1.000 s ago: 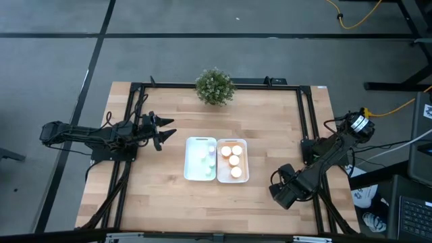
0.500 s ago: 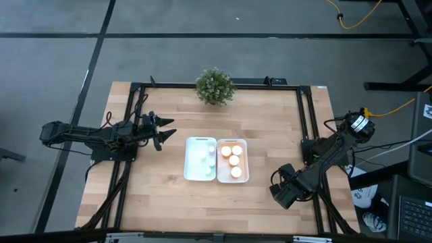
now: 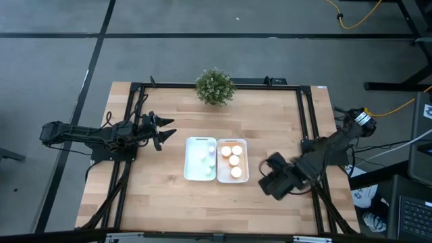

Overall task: Pick and place medicine bottles into bin by pill shape (circle, oval)
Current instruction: Put the blue tablet bottle into the left white bin

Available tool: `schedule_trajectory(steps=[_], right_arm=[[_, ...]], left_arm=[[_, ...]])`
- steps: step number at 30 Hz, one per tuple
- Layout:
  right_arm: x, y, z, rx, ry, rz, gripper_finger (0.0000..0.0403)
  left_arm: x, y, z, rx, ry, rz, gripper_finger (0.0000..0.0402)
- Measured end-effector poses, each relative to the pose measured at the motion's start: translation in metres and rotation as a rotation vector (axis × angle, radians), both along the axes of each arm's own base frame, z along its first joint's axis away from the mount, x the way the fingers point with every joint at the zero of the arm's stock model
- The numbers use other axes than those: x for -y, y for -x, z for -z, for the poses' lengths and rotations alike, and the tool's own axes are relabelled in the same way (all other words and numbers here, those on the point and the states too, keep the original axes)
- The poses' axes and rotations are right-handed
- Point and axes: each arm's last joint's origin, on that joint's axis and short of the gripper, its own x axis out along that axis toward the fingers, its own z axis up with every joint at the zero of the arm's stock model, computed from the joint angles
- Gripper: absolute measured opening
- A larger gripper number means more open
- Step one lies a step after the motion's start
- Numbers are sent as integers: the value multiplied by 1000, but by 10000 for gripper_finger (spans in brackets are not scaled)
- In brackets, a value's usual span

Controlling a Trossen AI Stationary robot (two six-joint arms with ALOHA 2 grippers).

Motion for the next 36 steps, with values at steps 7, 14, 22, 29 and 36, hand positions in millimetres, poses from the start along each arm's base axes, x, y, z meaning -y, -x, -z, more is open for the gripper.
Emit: schedule_trajectory(steps=[7, 14, 22, 29, 36], right_arm=[[44, -67, -24, 109, 183, -248, 116], [75, -137, -24, 125, 239, -544, 115], [79, -198, -18, 104, 352, -832, 115], [79, -240, 5, 117, 380, -940, 116], [72, -262, 18, 150, 355, -1062, 116]], left_arm=[[0, 0, 0, -1, 0, 0, 255], [0, 0, 0, -1, 0, 0, 255], [0, 0, 0, -1, 0, 0, 255], [0, 0, 0, -1, 0, 0, 255], [0, 0, 0, -1, 0, 0, 255]])
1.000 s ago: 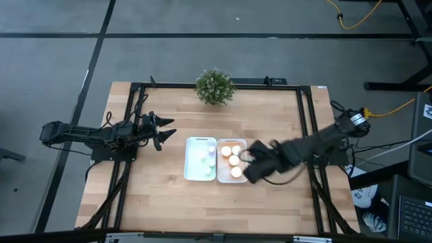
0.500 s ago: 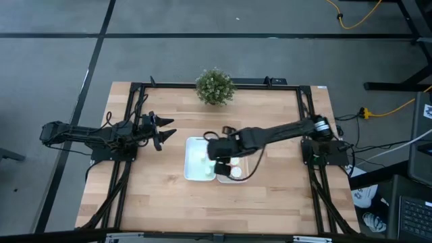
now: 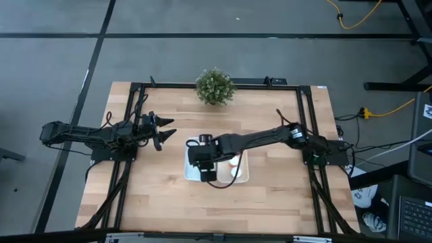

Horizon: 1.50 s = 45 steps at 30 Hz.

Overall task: Pick and place medicine bottles into bin by pill shape (circle, oval)
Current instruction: Put the blue tablet bottle into the left white bin

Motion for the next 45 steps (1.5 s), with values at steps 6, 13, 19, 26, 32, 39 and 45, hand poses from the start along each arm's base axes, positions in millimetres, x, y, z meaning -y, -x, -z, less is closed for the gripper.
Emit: schedule_trajectory(steps=[6, 13, 19, 26, 32, 39, 45], right_arm=[[-3, -8, 17, -31, -44, -25, 116], [-4, -13, 38, -77, -42, -47, 117], [-4, -15, 48, -104, -65, -56, 117], [-2, -14, 50, -127, -96, -39, 117], [-1, -13, 56, -147, -102, -16, 122], [-1, -13, 56, -141, -103, -17, 141], [-1, -15, 55, -120, -107, -18, 142]], left_arm=[[0, 0, 0, 0, 0, 0, 255], [0, 0, 0, 0, 0, 0, 255], [0, 0, 0, 0, 0, 0, 255], [0, 0, 0, 0, 0, 0, 255], [0, 0, 0, 0, 0, 0, 255], [0, 0, 0, 0, 0, 0, 255], [0, 0, 0, 0, 0, 0, 255]])
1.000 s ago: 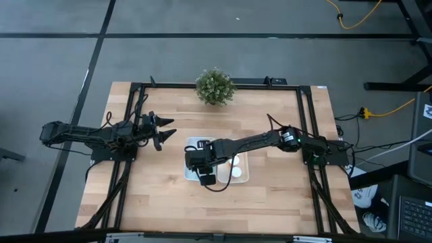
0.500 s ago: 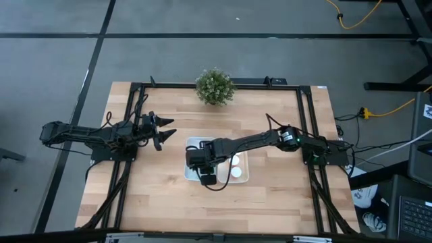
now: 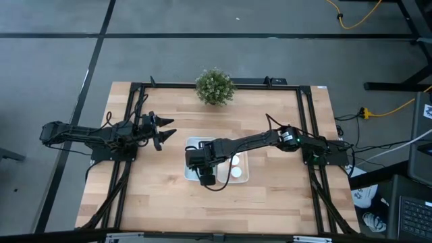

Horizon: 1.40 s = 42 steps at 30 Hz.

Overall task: Pick and place medicine bottles into bin by pill shape (circle, oval)
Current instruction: Put the blue tablet bottle into the left white bin, then return to Home Position

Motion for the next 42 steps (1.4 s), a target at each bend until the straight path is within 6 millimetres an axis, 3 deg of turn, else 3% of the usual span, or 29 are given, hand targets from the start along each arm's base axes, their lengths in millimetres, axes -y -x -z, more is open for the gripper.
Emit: schedule_trajectory(steps=[9, 20, 28, 31, 35, 42], right_arm=[[0, 0, 0, -1, 0, 0, 174], [0, -2, -3, 18, -4, 1, 177], [-1, -3, -7, 37, -7, 2, 214], [-1, -6, -28, 89, -15, -2, 228], [0, -6, -74, 194, -20, -26, 233], [19, 40, -136, 256, 20, -4, 217]], left_arm=[[0, 0, 0, 0, 0, 0, 255], [0, 0, 0, 0, 0, 0, 255], [0, 0, 0, -1, 0, 0, 255], [0, 0, 0, -1, 0, 0, 255], [0, 0, 0, 0, 0, 0, 255], [0, 0, 0, 0, 0, 0, 255]])
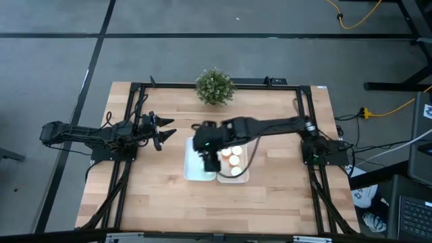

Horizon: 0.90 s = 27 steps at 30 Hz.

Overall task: Pick and place medicine bottles into bin by pill shape (circle, oval)
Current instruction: Return to Home Position

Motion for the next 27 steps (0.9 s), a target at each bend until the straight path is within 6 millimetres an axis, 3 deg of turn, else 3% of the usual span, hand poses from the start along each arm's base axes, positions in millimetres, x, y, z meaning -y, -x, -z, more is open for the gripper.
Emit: schedule_trajectory(steps=[6, 16, 21, 27], right_arm=[[5, 58, -10, 131, 74, 20, 208], [29, 203, 9, 531, -56, 83, 203], [38, 254, 37, 641, -228, 192, 203], [46, 293, 74, 810, -326, 250, 203]], left_arm=[[0, 0, 0, 1, 0, 0, 255], [0, 0, 0, 0, 0, 0, 255], [0, 0, 0, 0, 0, 0, 255], [0, 0, 0, 0, 0, 0, 255]])
